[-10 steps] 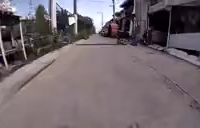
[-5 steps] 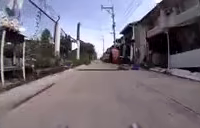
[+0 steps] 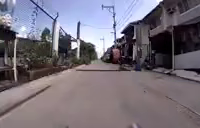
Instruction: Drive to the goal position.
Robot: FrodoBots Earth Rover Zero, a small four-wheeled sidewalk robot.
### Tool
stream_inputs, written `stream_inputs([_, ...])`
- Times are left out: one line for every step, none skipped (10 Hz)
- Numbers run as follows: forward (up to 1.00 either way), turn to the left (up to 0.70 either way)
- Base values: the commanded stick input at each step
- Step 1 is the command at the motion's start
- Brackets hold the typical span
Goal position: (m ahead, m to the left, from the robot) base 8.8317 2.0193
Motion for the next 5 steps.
stream_inputs([0.89,-0.14])
stream_inputs([0.9,0.02])
stream_inputs([0.91,0.02])
stream_inputs([0.91,0.02])
stream_inputs([0.91,0.02])
